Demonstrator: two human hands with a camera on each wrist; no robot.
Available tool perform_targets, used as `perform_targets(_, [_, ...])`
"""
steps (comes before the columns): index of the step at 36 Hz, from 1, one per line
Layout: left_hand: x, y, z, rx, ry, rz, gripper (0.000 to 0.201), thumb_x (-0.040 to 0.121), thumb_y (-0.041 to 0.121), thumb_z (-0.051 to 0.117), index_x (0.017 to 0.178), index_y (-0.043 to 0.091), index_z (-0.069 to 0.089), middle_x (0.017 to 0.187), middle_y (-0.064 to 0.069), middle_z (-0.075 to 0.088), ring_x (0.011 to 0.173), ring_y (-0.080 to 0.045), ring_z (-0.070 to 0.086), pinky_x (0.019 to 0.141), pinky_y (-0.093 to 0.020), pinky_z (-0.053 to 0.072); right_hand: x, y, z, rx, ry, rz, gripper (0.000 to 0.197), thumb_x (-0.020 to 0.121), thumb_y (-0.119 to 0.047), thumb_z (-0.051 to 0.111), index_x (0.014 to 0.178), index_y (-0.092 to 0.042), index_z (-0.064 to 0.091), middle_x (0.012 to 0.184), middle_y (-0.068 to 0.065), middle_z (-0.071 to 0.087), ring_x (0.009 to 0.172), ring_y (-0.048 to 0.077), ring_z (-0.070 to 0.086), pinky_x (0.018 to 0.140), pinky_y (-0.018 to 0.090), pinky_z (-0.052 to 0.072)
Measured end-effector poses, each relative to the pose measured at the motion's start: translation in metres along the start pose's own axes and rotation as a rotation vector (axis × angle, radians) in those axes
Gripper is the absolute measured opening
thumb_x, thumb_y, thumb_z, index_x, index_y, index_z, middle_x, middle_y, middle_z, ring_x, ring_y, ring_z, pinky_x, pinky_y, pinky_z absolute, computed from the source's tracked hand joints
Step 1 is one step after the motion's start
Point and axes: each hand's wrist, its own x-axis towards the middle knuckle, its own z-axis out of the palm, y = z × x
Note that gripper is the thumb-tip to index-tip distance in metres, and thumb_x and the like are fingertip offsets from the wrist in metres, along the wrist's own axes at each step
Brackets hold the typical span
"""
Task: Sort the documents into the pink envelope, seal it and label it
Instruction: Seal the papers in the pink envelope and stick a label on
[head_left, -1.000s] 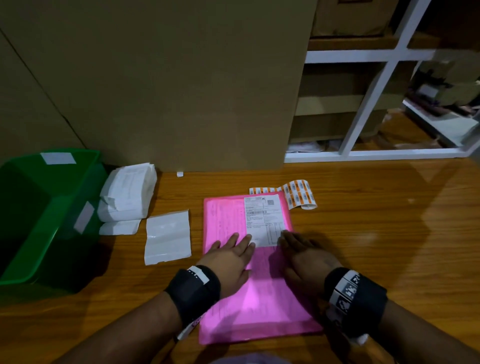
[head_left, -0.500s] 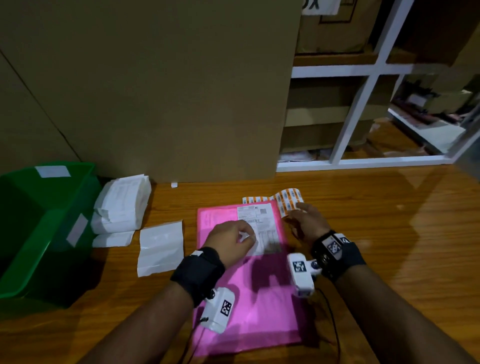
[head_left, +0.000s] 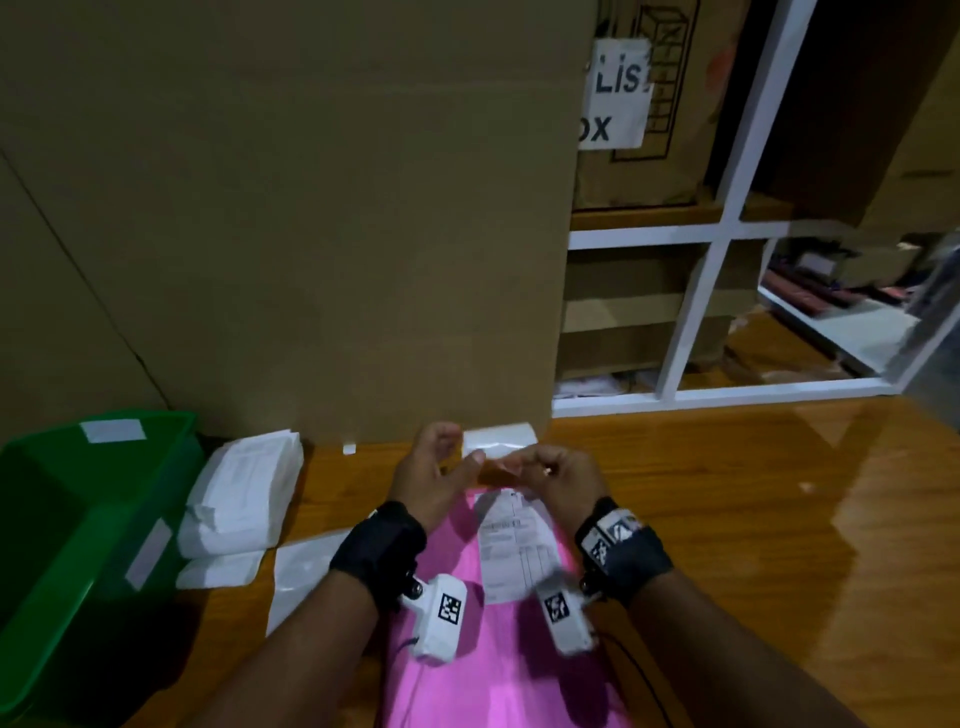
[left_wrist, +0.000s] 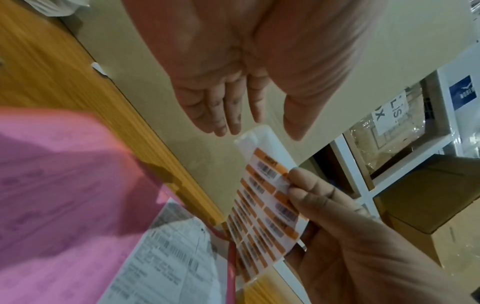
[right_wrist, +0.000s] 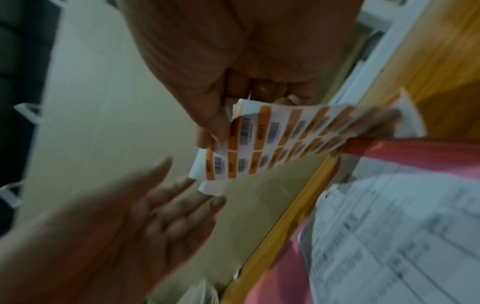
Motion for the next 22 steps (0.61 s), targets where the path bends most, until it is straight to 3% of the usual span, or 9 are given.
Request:
perform_targets(3, [0.003, 0.004, 0.002, -0.118, -0.021, 0.018, 0.054, 0.087, 0.035, 0.077, 0.131, 0.025, 0.049, 0.137, 0.005, 0.059, 0.124, -0.014, 0.058, 0.1, -0.043, 0.053, -0.006, 0.007, 0.007, -0.108, -0.019, -0.161, 0.04, 0.084, 0.004, 0.064, 0.079, -0.032, 0.077, 0.086, -0.011, 0.075, 0.085, 0.011, 0.07, 0.079, 0.033, 0.057])
perform_targets(6, [0.0, 0.004, 0.007, -0.205, -0.067, 0.007, 0.055, 0.089, 0.019, 0.075, 0.134, 0.019, 0.044, 0.13, -0.004, 0.066, 0.113, -0.017, 0.067, 0.092, -0.047, 0.059, -0.013, 0.007, 0.008, -0.123, -0.02, -0.234, 0.036, 0.085, 0.004, 0.063, 0.083, -0.03, 0.077, 0.086, -0.011, 0.074, 0.083, 0.012, 0.069, 0.076, 0.033, 0.056])
perform_targets(9, [-0.004, 0.002, 0.012, -0.204, -0.057, 0.013, 0.063, 0.09, 0.019, 0.075, 0.141, 0.024, 0.038, 0.125, 0.004, 0.069, 0.114, -0.013, 0.066, 0.101, -0.045, 0.054, -0.015, 0.004, 0.004, -0.008, 0.044, -0.195, 0.034, 0.088, 0.004, 0.064, 0.088, -0.029, 0.074, 0.092, -0.011, 0.074, 0.088, 0.01, 0.069, 0.078, 0.03, 0.056])
perform_targets(14, [-0.013, 0.004, 0.017, -0.375, -0.022, -0.016, 0.07, 0.087, 0.012, 0.076, 0.143, 0.029, 0.038, 0.132, 0.001, 0.061, 0.121, -0.011, 0.06, 0.102, -0.039, 0.054, -0.016, -0.009, -0.002, 0.357, 0.086, -0.128, 0.026, 0.09, 0.004, 0.064, 0.106, -0.015, 0.066, 0.105, 0.013, 0.072, 0.095, 0.031, 0.071, 0.077, 0.045, 0.06])
perform_targets(18, [-0.02, 0.004, 0.017, -0.374, -0.023, 0.01, 0.064, 0.087, 0.006, 0.075, 0.137, 0.029, 0.042, 0.121, -0.002, 0.069, 0.108, -0.01, 0.069, 0.091, -0.031, 0.058, -0.015, -0.011, 0.0, 0.413, 0.075, -0.11, 0.033, 0.089, 0.003, 0.066, 0.112, -0.02, 0.064, 0.11, 0.015, 0.07, 0.103, 0.034, 0.068, 0.087, 0.052, 0.056])
perform_targets(22, [-0.026, 0.002, 0.016, -0.338, -0.046, 0.009, 0.064, 0.087, 0.008, 0.076, 0.136, 0.031, 0.042, 0.113, -0.004, 0.074, 0.102, -0.014, 0.072, 0.084, -0.027, 0.058, -0.018, -0.018, 0.004, 0.478, 0.075, -0.09, 0.037, 0.088, 0.011, 0.061, 0.12, -0.009, 0.058, 0.11, 0.019, 0.07, 0.102, 0.035, 0.069, 0.085, 0.047, 0.057])
